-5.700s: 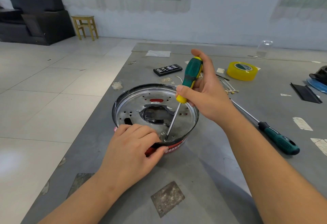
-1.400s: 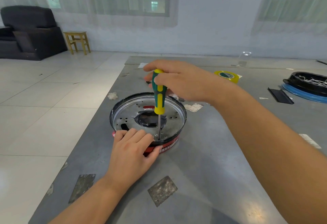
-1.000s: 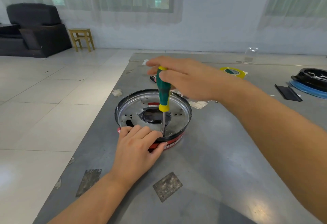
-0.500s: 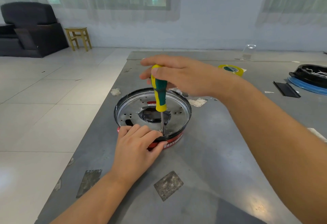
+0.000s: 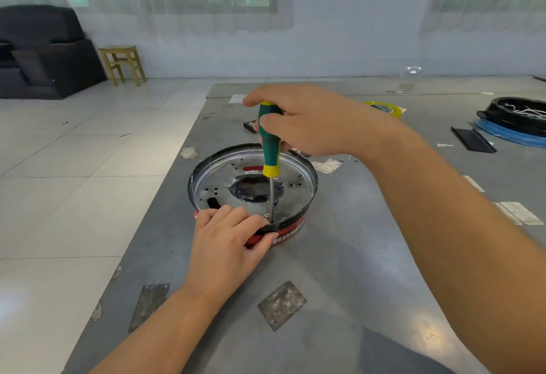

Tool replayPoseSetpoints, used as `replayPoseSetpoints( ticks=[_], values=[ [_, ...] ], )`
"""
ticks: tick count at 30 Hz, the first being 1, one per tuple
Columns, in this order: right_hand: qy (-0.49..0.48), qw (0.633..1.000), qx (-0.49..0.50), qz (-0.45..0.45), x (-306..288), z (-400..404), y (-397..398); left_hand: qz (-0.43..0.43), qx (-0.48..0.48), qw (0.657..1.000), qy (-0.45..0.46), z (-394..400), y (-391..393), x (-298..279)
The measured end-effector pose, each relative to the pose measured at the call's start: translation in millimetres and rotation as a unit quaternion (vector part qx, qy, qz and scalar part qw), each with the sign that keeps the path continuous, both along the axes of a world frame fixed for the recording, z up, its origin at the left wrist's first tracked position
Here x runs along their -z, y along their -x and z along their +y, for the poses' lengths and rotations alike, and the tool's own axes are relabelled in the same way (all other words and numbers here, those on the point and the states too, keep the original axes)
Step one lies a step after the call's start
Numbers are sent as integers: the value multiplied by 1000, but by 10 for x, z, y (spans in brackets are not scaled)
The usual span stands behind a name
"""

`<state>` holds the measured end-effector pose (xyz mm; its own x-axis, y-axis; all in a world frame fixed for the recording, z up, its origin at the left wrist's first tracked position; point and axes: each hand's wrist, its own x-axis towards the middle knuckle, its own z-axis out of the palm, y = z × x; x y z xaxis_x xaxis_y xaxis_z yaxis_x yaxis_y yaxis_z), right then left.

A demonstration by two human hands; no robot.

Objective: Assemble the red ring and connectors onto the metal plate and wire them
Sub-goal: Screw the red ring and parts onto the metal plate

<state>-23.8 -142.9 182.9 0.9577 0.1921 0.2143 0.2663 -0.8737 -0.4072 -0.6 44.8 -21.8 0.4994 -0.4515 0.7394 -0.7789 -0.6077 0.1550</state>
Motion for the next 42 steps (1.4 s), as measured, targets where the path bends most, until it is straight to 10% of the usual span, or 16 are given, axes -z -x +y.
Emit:
replayPoseSetpoints(
  ticks=[27, 36, 42],
  values=[
    [161, 961, 91, -205, 199, 93, 75, -3, -12, 1000, -4, -20, 9, 18],
    [-30, 992, 75, -93, -25, -174, -23, -3, -17, 999, -28, -18, 37, -34],
    [-316, 916, 183, -164, 165, -889, -21, -13, -21, 999, -31, -20, 33, -13]
  ],
)
